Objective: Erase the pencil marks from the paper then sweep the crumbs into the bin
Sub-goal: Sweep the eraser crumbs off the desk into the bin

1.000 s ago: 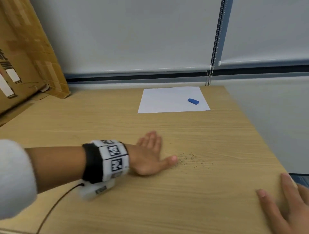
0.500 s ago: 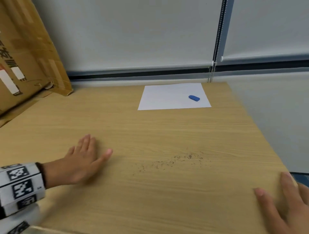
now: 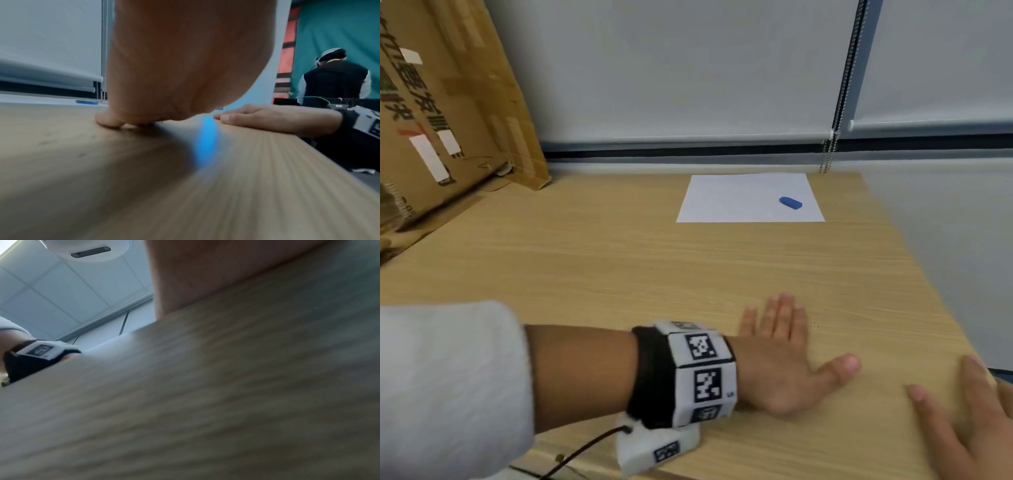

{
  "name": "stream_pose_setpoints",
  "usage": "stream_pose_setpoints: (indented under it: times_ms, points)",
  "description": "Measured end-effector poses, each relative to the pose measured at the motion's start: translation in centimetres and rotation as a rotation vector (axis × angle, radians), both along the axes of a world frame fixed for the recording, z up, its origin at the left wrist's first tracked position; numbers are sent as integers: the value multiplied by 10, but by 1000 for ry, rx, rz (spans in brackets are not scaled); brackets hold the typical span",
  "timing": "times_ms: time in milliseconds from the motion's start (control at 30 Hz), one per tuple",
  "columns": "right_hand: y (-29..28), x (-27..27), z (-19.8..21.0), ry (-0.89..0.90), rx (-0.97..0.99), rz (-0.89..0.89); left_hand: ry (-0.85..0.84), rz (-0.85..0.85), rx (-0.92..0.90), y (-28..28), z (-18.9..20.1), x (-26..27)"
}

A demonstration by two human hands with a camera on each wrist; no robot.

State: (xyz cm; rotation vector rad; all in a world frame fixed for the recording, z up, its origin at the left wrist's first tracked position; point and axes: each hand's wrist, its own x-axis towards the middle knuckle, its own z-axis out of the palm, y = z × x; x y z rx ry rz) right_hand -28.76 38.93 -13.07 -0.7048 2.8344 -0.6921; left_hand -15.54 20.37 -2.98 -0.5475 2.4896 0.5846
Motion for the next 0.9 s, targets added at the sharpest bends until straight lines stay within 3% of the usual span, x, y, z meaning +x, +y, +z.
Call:
stream_pose_setpoints:
  times_ms: [100, 200, 333, 467, 633, 800, 900]
  points:
    - [-7, -1, 9, 17, 57, -78, 58, 70, -19, -12, 9, -3]
    - [-14, 8, 26, 31, 132, -87, 44, 219, -152, -59, 15, 30]
    - [-17, 15, 39, -14, 139, -40, -148, 312, -313, -106, 11, 77]
    - [-14, 15, 42, -12, 202, -12, -184, 189, -240, -81, 5, 53]
    - [-13, 17, 51, -13, 236, 19, -118, -242, -170, -25, 3, 7]
    - [-11, 19, 59, -33, 259, 34, -36, -180, -196, -73, 22, -35]
    - [-9, 20, 62, -35, 259, 44, -65, -193, -315, -116, 23, -58]
